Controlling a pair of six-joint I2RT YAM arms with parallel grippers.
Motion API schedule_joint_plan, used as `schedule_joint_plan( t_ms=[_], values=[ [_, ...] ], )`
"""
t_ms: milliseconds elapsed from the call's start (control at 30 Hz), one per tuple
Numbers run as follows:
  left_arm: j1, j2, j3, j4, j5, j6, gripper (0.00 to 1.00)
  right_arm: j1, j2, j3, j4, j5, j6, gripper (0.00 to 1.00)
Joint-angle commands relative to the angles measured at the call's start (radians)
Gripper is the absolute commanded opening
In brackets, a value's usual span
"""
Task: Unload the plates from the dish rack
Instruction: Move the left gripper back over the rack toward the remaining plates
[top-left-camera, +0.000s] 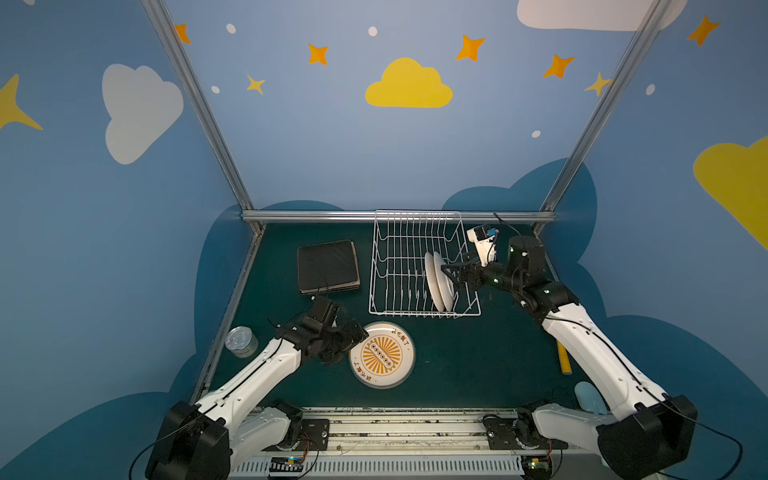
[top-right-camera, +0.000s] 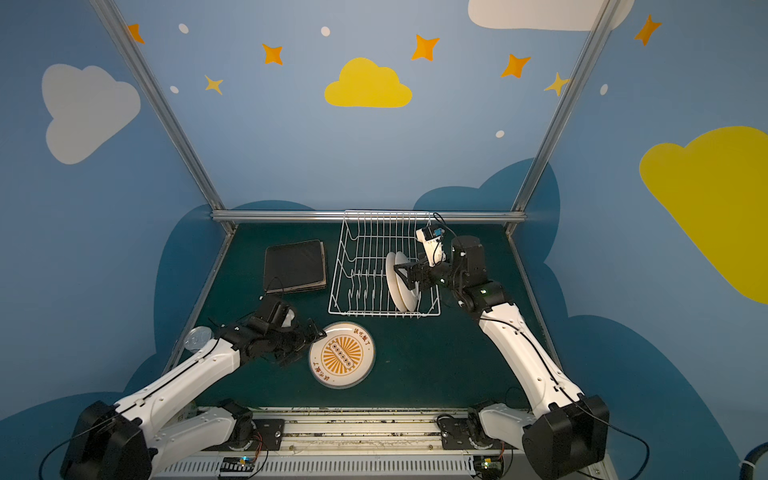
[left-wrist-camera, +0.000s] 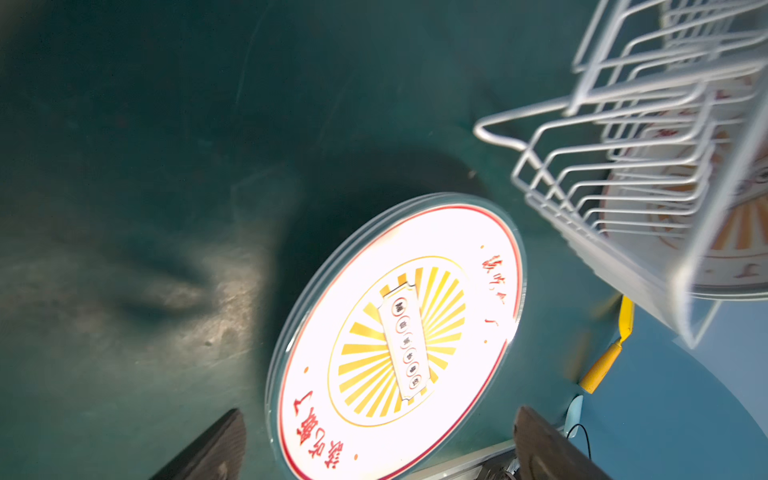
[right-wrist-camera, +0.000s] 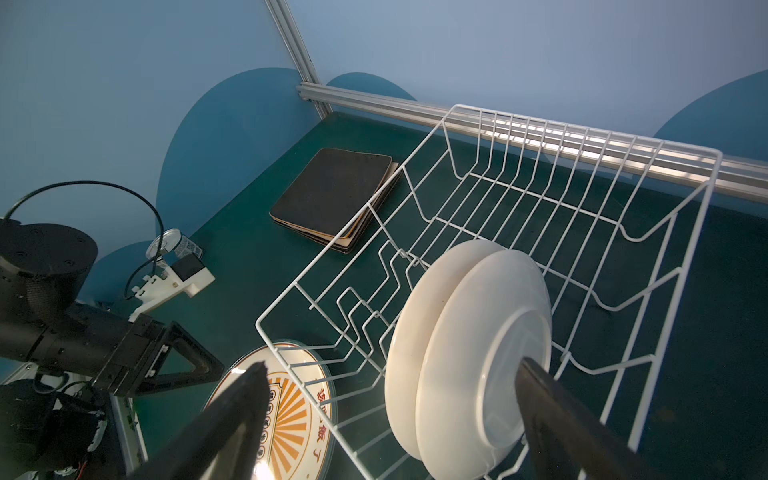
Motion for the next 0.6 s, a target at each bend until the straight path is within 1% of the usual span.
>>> schedule_joint_plan(
  t_ms=[0,100,267,333,367,467,567],
  values=[
    [-0.002,-0.027,0.076,-0.024,-0.021,0.081,1.00,0.004,0.008,0.034,-0.003,0.015,0.005,0.92],
    [-0.003,-0.018,0.163,-0.054,-0.029,0.144,0.99,0.004,0.009,0.034,-0.012,0.031,0.003,0.92],
    [-0.003,0.055,0.316,-0.083,-0.015,0.217,0.98,0.004,0.003,0.032,-0.024,0.034,-0.010,0.92],
    [-0.004,0.099,0.376,-0.075,-0.007,0.239,0.97,0.004,-0.001,0.030,-0.034,0.037,-0.018,0.91],
    [-0.005,0.121,0.401,-0.068,0.028,0.247,0.96,0.004,-0.004,0.029,-0.037,0.041,-0.021,0.92],
    [-0.010,0.201,0.490,-0.040,0.057,0.282,0.93,0.002,-0.016,0.020,-0.042,0.062,-0.029,0.92],
    [-0.017,0.291,0.588,-0.022,0.087,0.319,0.88,0.002,-0.035,0.004,-0.042,0.095,-0.028,0.92]
  ],
)
